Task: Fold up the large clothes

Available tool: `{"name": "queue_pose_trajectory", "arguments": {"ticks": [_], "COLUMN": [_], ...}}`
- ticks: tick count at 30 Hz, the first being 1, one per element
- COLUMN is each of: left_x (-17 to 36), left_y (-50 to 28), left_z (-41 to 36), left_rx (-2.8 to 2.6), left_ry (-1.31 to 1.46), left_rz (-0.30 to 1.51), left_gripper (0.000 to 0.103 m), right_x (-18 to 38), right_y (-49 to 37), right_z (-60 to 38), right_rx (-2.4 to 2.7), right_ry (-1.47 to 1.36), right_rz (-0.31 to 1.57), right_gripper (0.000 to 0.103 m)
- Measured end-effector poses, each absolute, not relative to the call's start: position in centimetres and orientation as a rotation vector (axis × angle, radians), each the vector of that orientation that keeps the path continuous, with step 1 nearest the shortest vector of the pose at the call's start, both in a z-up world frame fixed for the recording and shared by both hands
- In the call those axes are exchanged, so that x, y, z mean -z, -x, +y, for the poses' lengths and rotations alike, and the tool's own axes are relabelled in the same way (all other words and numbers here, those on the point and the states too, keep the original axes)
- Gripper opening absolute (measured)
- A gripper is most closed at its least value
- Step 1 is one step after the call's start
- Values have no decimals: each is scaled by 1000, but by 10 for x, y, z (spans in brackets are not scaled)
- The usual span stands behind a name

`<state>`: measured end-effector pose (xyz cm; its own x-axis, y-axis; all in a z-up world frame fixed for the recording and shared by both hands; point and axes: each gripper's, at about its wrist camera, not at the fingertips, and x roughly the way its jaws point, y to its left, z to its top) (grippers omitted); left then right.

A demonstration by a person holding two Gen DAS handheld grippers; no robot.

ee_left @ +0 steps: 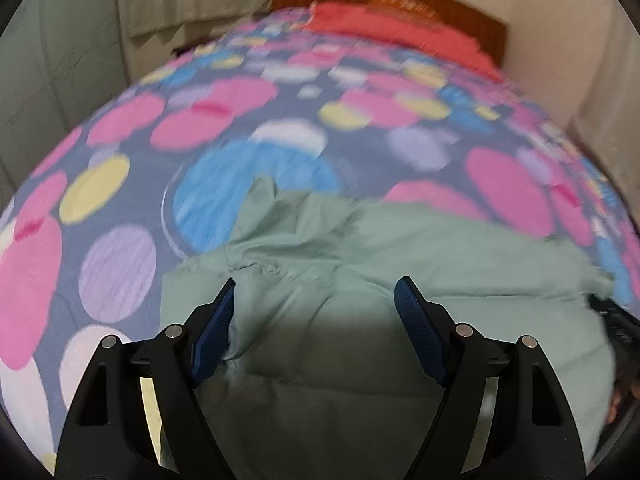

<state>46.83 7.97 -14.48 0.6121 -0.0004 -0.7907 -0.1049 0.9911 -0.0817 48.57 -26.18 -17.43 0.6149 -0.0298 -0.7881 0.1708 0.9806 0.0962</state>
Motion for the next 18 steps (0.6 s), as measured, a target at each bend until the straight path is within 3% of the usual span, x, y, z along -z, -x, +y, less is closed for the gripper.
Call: {"name": "queue_pose_trajectory", "arguments": {"ticks": [11, 18], "left_x": [122, 115], "left_y": [-440, -372], "left_z": [104, 136], "left_rx": [-50, -73], "left_ry": [217, 359], "left_rz": [895, 881], "left_gripper": [78, 82], "right_x": [153, 139], "right_y": [-459, -398], "right_z": [-265, -281], "right_rx": [123, 127], "right_ry": [-204, -243], "right_rz": [870, 851], "right_gripper": [67, 67]}}
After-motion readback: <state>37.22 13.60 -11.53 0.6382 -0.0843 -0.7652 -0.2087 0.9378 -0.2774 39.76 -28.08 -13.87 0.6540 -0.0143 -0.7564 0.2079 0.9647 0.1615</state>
